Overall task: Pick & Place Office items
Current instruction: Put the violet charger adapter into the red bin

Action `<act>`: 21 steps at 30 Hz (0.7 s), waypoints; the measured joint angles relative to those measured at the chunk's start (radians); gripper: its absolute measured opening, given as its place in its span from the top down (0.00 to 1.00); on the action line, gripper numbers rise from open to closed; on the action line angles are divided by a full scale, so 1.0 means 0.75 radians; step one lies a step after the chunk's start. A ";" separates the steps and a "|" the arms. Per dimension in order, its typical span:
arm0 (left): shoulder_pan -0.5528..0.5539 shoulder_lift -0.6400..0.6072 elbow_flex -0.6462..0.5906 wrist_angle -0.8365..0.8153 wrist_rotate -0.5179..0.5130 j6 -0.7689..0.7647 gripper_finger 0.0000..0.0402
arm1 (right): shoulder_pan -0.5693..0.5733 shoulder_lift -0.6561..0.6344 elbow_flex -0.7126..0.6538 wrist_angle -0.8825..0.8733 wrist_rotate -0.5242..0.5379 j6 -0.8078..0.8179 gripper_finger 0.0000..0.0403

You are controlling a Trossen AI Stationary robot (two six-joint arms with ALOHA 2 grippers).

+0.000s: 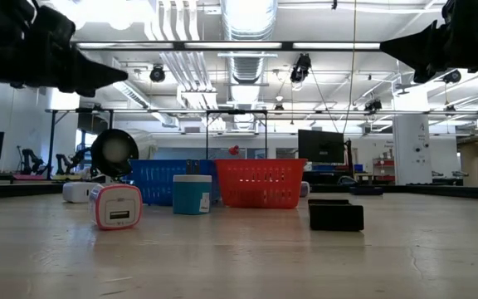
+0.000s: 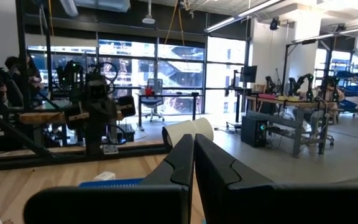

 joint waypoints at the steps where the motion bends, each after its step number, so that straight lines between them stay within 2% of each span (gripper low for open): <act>1: 0.001 0.000 -0.014 0.001 0.000 0.011 1.00 | 0.000 0.000 0.000 0.000 0.000 -0.004 0.98; 12: 0.024 0.001 -0.042 0.004 0.008 0.041 0.99 | 0.000 0.001 0.000 0.001 0.019 -0.014 0.98; 18: 0.025 0.002 -0.071 0.028 0.121 0.098 0.99 | 0.000 0.001 0.000 0.000 0.024 -0.014 0.98; 21: 0.027 0.005 -0.071 0.030 0.134 0.100 0.99 | 0.000 0.001 0.000 0.000 0.024 -0.014 0.98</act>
